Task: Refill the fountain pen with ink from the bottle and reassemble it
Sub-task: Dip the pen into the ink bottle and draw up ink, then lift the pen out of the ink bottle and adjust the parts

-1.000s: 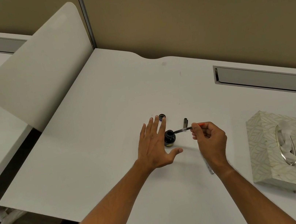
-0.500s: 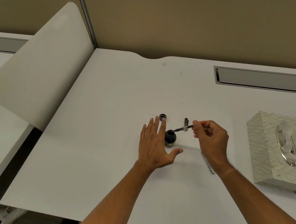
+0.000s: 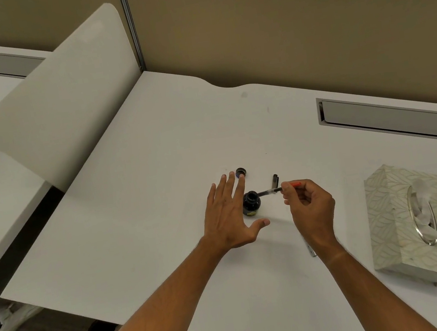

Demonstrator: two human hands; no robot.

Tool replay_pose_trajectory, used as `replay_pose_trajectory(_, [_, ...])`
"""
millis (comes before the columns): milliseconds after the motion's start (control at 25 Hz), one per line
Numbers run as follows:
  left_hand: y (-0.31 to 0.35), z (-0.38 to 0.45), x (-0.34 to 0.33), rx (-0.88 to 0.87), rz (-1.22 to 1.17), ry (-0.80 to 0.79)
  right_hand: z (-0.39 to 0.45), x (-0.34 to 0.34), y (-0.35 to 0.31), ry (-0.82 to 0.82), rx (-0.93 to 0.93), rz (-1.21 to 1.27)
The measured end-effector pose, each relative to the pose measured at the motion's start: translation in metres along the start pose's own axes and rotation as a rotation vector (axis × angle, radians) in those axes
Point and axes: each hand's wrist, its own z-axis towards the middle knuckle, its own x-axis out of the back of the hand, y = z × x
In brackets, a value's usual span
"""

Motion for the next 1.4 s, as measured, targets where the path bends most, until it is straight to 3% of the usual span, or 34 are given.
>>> replay_pose_trajectory(320, [0.001,-0.001,0.000,0.004,0.009,0.000,-0.003,0.007,0.004,0.014,0.008,-0.019])
replay_pose_trajectory(1000, [0.006,-0.006,0.005,-0.002,-0.036,0.043,-0.006,0.003,0.006,0.075,-0.155,0.074])
replay_pose_trajectory(1200, [0.013,-0.013,0.008,0.015,-0.198,0.152,-0.006,0.014,0.007,0.143,-0.334,0.321])
replay_pose_trajectory(1400, [0.038,-0.021,0.009,0.024,-0.560,0.404,-0.016,0.028,0.001,0.185,-0.520,0.650])
